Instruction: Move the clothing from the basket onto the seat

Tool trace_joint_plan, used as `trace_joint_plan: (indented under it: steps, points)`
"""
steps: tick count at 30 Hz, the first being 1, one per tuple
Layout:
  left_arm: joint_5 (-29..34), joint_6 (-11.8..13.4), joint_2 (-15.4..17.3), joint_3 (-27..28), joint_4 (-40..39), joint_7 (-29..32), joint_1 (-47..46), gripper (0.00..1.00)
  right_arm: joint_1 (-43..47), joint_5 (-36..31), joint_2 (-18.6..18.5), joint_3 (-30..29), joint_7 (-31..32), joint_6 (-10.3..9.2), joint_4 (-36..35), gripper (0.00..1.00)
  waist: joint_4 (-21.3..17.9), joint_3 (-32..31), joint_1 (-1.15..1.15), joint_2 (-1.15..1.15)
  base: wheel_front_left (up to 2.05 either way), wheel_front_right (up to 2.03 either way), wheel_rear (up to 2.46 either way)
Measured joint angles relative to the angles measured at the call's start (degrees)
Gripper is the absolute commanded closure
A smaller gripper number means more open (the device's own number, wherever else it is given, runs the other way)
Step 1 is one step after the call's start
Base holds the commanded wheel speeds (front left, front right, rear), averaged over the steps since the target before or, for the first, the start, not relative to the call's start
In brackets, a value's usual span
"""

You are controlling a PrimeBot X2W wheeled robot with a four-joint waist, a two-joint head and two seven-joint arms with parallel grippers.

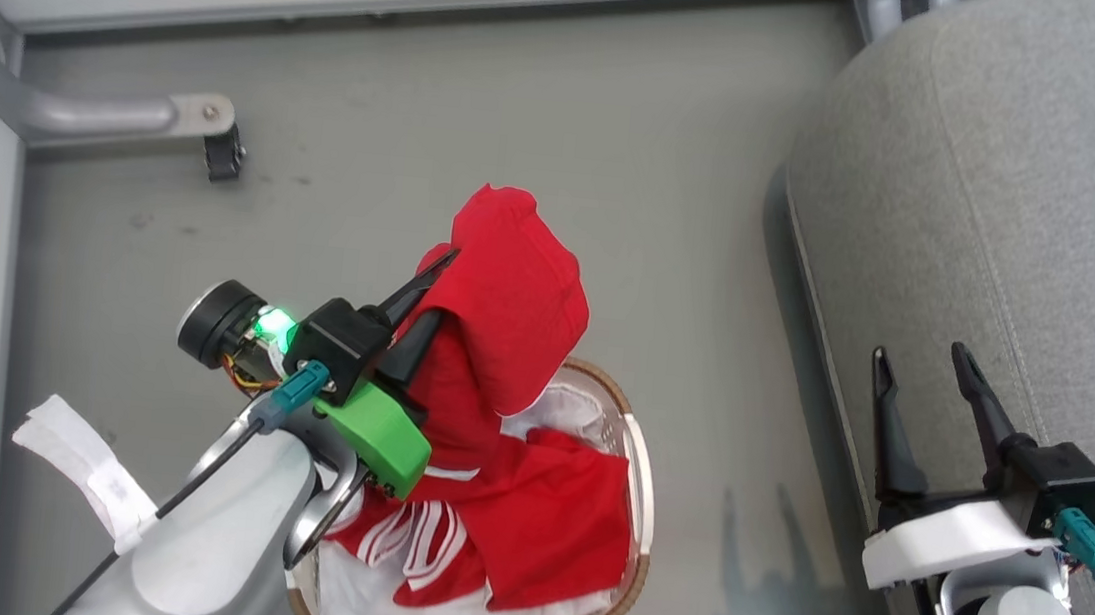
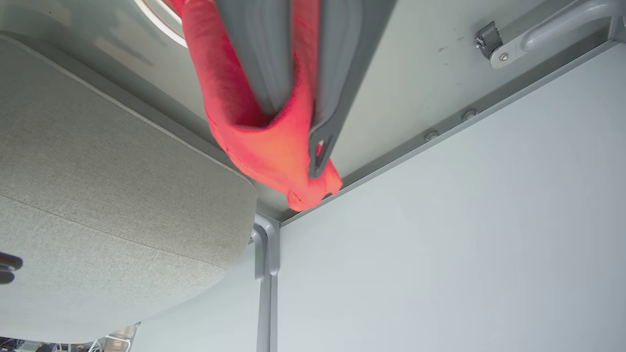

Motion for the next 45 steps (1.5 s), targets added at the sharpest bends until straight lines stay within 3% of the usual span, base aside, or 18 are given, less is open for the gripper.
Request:
trace_joint_plan:
  steps: [20, 33, 45]
  points:
    - [-4.8, -0.2, 4.4, -3.3, -7.2, 4.1, -13.3, 1.00, 5.4, -0.2, 0.0, 6.8, 0.0, 0.00, 1.7, 0.00, 2.4, -16.3, 0.00, 0.00, 0.00, 0.00, 0.00]
    - [-8.0, -0.2, 5.7, -5.0, -8.6, 6.0, -21.3, 1.00, 3.5, 1.4, 0.0, 15.2, 0.0, 0.00, 0.7, 0.00, 2.5, -18.6, 0.00, 0.00, 0.00, 0.00, 0.00]
    - [-8.4, -0.3, 3.3, -6.1, -7.9, 6.3, -25.8, 1.00, -1.3, 2.9, 0.0, 24.7, 0.0, 0.00, 2.7, 0.00, 3.2, -18.9, 0.00, 0.00, 0.00, 0.00, 0.00]
